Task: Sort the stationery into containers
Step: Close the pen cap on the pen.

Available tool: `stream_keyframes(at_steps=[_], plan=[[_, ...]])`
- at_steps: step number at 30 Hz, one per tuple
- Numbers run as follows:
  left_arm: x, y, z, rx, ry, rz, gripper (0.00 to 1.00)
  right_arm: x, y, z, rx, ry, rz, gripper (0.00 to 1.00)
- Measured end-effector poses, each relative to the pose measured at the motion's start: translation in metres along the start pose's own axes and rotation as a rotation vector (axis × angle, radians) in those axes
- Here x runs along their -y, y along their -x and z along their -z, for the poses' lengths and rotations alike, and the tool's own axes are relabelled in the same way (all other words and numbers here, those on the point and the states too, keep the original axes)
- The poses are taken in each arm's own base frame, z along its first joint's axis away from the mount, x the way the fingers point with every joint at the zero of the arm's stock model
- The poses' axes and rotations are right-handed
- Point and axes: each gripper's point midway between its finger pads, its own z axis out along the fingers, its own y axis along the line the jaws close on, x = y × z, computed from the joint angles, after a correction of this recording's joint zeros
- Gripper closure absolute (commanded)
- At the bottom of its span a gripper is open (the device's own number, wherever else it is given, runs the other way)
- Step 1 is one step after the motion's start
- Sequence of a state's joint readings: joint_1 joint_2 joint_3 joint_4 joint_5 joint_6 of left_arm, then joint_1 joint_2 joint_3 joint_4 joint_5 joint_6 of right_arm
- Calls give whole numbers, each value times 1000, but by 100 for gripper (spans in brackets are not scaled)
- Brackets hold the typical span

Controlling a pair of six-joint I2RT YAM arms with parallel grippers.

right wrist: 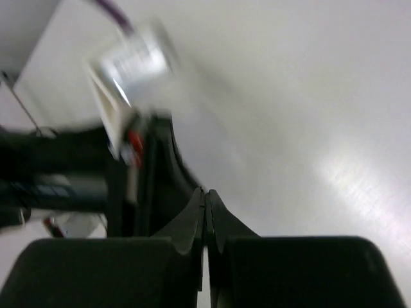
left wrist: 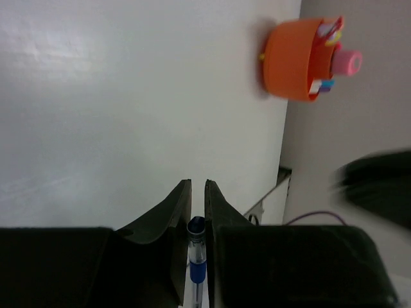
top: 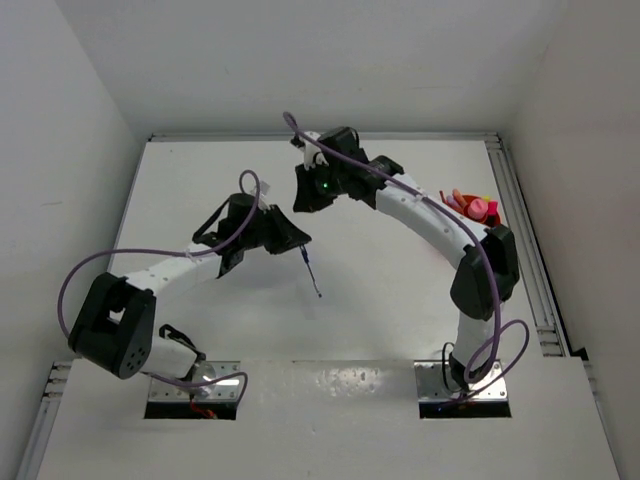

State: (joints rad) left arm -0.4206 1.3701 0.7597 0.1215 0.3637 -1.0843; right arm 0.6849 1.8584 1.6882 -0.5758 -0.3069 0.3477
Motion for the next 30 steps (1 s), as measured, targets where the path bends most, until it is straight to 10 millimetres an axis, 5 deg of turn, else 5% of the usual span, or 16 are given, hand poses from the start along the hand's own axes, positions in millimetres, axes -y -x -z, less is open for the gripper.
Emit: stream_keyframes(at_steps=[4,8,11,14,19,24,30], plan=[[-4,-35,-1,-131,6,11,100,3,52,7,174,1,41,100],[-3,-40,-1,-154,2,13,100,0,60,7,206,11,55,100],[-5,-41,0,-158,12,16,100,1,53,6,195,13,56,87],[-7,-36,1,-150,21,16,100,3,39,11,164,20,44,54],[-6,5,5,-64,32,14,100,16,32,44,177,22,11,40],[15,53,11,43,-2,-22,100,24,40,81,234,69,-22,24],[42,72,10,74,-57,-62,100,-11,12,69,148,207,-5,20]])
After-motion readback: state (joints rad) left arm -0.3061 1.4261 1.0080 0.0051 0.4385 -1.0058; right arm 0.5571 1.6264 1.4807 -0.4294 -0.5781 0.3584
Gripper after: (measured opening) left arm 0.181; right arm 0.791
